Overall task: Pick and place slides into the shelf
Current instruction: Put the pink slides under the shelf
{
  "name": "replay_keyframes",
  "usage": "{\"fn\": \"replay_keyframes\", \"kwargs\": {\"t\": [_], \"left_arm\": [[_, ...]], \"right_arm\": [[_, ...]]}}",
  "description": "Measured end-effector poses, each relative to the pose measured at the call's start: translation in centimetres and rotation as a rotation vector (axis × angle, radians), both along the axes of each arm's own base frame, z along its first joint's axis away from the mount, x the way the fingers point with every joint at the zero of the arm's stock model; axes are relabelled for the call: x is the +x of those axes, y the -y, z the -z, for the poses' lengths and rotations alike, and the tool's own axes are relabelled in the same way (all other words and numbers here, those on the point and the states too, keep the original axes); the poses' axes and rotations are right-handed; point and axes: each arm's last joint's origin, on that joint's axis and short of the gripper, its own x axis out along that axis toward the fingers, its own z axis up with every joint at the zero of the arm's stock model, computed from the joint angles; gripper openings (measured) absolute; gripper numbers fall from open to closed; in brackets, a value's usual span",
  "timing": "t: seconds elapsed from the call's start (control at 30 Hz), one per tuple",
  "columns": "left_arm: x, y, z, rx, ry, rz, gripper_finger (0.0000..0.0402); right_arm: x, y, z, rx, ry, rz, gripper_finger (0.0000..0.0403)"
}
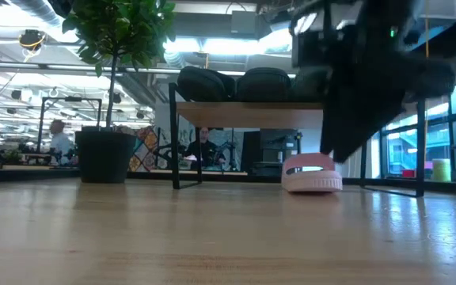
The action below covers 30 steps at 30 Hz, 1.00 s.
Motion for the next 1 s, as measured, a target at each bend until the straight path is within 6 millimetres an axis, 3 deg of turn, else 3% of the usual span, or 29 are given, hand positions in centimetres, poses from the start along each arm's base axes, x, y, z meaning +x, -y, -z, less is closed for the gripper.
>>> {"fn": "replay_keyframes", "kwargs": {"t": [0.2,0.5,0.6,0.87,1.0], "left_arm": [[0.0,0.0,0.0,0.007,-0.002,0.002,0.0076],[-0.1,-0.1,0.2,0.023,-0.019,0.000,0.0076],[-0.1,-0.1,0.2,0.050,-0.026,0.006,0.0076],[-0.1,-0.2,0.1,0.084,-0.022,-0.028,0.0076],[-0.1,-0.2,0.2,0.090,-0.028,-0.031,0.0076]], "right_arm": [[-1.1,-2.0,-2.4,-0.018,-0.064,-0.051,0.0205],[-6.0,-5.4,-7.6,0.151,0.073,-0.005,0.0205],[-7.4,-6.6,-7.8,0.197,0.060,0.035,0.0205],[-11.0,-9.6,-7.2,0.374,-0.179,0.157,0.0205],[-13.0,-10.8,-7.0,0.363,-0.223,0.250,0.0205]]}}
